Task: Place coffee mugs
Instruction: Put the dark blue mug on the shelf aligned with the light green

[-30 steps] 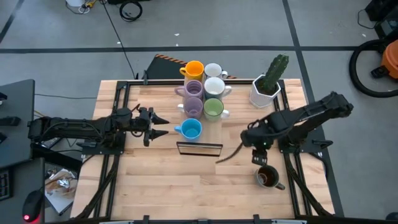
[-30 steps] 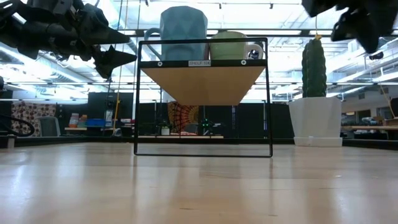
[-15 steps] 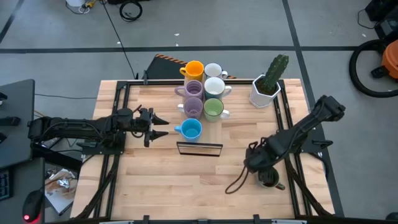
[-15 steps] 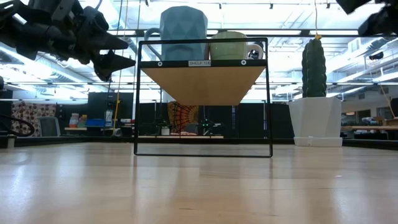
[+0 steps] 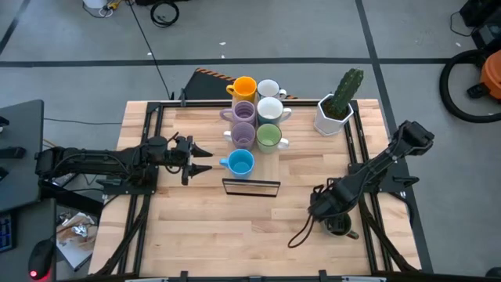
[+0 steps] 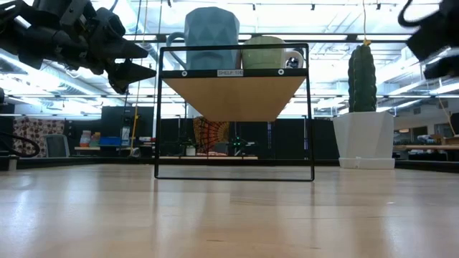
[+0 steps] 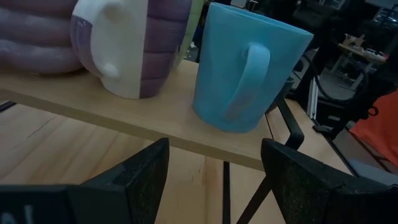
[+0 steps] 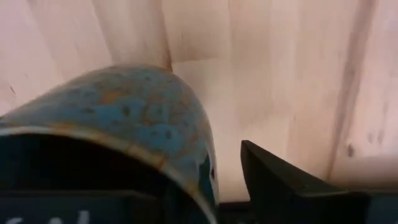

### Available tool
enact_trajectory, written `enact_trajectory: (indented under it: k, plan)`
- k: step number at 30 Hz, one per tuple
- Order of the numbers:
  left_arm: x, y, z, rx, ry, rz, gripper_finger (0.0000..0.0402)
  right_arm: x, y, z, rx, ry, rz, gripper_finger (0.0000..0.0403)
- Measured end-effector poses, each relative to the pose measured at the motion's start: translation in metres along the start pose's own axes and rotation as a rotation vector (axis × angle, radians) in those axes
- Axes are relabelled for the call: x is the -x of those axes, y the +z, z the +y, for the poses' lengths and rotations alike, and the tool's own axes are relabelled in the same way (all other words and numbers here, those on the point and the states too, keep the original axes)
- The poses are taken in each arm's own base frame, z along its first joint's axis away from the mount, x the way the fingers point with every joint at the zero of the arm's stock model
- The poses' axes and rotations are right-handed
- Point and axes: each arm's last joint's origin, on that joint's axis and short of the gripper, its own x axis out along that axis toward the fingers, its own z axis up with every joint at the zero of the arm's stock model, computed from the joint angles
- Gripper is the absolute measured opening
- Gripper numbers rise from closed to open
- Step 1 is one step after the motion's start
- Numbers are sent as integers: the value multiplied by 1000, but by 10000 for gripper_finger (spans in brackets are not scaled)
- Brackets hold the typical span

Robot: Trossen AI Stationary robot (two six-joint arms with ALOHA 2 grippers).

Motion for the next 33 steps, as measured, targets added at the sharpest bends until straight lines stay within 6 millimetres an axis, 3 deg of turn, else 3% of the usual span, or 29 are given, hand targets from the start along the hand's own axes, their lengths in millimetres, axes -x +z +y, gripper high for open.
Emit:
enact_trajectory:
  k: [7,11,15,18,26,33]
  plan:
    - [0,1,0,1,5,-13,263,-15,0,-12,63,10,9,89]
    - [0,2,0,3,18,-23,263,-10,8,-19,95,16,-9,43]
    - [0,2,1,2,36,-26,263,4,20,-27,125,53,-28,38]
    - [0,1,1,15,40,-19,263,22,26,-36,142,43,-12,38]
    - [0,1,1,72,49,-23,263,92,41,-55,225,-61,-131,41]
    - [0,1,1,73,55,-24,263,143,41,-70,232,-134,-232,42]
